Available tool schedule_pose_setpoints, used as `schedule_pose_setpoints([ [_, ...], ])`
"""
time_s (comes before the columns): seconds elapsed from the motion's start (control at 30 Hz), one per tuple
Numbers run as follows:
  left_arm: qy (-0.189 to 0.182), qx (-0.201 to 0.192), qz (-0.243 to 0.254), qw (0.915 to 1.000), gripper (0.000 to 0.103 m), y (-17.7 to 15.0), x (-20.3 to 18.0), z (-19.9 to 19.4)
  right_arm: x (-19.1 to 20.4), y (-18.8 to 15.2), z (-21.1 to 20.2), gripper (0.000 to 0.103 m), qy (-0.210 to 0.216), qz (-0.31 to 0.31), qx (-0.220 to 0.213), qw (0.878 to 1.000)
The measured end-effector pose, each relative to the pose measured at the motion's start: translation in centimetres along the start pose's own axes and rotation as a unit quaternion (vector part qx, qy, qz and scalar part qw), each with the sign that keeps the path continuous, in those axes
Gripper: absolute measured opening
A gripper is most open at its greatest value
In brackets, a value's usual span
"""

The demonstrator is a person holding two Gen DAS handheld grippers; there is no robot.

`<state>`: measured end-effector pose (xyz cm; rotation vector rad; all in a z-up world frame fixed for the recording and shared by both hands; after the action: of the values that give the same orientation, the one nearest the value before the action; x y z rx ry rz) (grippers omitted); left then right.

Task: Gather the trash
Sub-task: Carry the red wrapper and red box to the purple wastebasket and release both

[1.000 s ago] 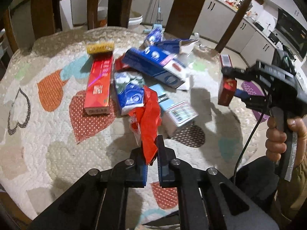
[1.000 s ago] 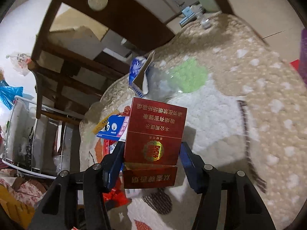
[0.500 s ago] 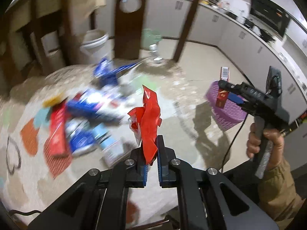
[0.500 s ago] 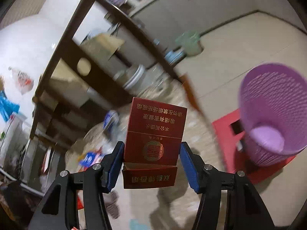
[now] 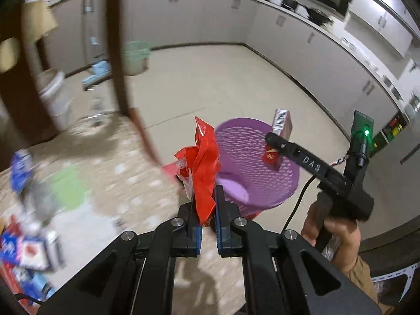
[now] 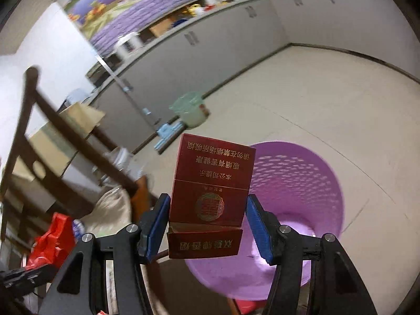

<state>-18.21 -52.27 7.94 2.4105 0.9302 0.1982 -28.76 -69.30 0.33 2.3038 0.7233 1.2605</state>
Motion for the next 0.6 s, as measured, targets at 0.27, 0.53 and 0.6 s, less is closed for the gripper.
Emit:
schedule_pose_setpoints([
  [0.27, -0.023, 0.033, 0.044, 0.9983, 0.008, 1.5, -5.1, 6.8, -2.3, 0.3, -0.2, 0.063, -0.049, -0.012, 0.008, 0.999],
  [0.53, -0.016, 0.032, 0.033, 0.9988, 0.032, 2.2, -5.1, 8.9, -3.9, -0.4, -0.3, 0.065, -0.085, -0.002, 0.018, 0.996],
  [0.6, -0.017, 0.029, 0.026, 0.9991, 0.047, 2.3, -4.6, 8.9, -4.1, -0.4, -0.1, 0.069, -0.093, -0.003, 0.019, 0.996],
])
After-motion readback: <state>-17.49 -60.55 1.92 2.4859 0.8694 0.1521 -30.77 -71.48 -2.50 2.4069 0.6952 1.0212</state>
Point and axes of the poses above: each gripper's, at about its wrist camera, not at the fingertips, and z roughly the way its jaws point, x to its left, y to its top, the point moved 5 cm from there along z, roughly the way its jaws point, and after that the axes turned 11 degrees about y, right-handed, at the moved point
